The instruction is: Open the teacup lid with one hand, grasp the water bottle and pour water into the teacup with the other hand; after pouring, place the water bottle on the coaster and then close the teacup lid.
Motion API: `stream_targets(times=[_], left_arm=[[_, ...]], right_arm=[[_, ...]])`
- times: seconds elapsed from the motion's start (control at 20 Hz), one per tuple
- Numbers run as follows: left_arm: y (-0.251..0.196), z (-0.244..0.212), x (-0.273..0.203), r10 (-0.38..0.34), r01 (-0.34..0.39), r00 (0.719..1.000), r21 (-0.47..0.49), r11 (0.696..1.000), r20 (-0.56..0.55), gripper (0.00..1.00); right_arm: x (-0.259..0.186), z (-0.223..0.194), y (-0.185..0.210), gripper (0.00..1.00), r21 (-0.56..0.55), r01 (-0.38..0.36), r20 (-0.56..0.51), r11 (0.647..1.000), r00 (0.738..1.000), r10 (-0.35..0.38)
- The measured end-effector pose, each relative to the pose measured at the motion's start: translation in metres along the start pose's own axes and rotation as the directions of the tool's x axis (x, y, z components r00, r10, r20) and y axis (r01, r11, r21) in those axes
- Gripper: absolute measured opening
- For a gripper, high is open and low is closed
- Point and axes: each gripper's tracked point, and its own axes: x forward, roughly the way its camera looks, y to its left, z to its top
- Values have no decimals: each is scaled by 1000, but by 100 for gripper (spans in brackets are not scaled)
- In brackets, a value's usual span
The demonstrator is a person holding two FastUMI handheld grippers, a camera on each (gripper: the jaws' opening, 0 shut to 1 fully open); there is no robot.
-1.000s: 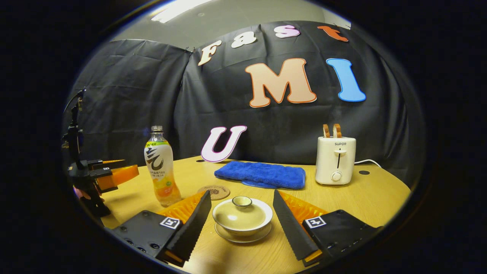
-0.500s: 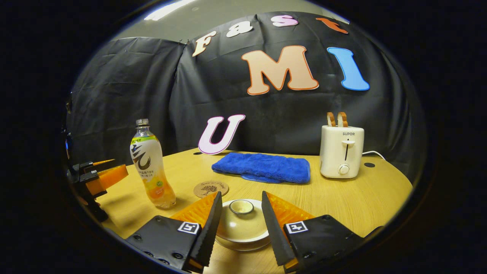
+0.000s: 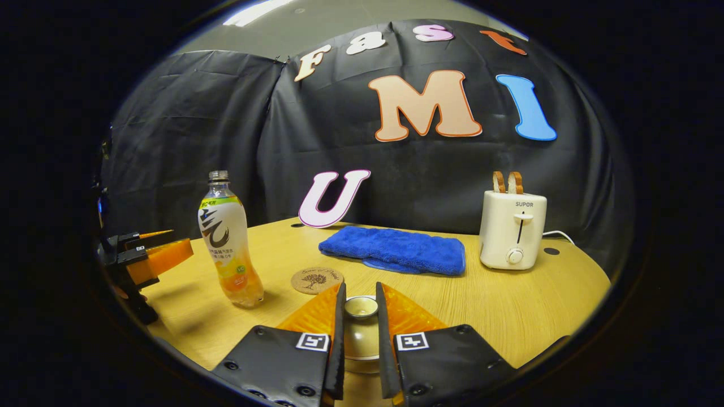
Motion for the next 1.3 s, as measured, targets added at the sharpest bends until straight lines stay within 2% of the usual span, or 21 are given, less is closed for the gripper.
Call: stream_targets(times=[0.6,0.8,1.0,1.3], left_arm=[[-6,1,-2,-26,26,1000,-1,1000,3,93],[-12,1,-9,-52,53,999,-4,999,4,93],[-30,2,-19,-129,129,992,-4,992,10,93],[-60,2,-14,-278,278,961,-5,961,6,93]], right_arm=[[-37,19,-8,29,6,11,145,1000,989,-12],[-52,17,-17,29,10,30,147,999,989,-31],[-69,17,-31,29,14,70,154,997,986,-72],[-87,16,-51,29,23,130,157,991,979,-132]])
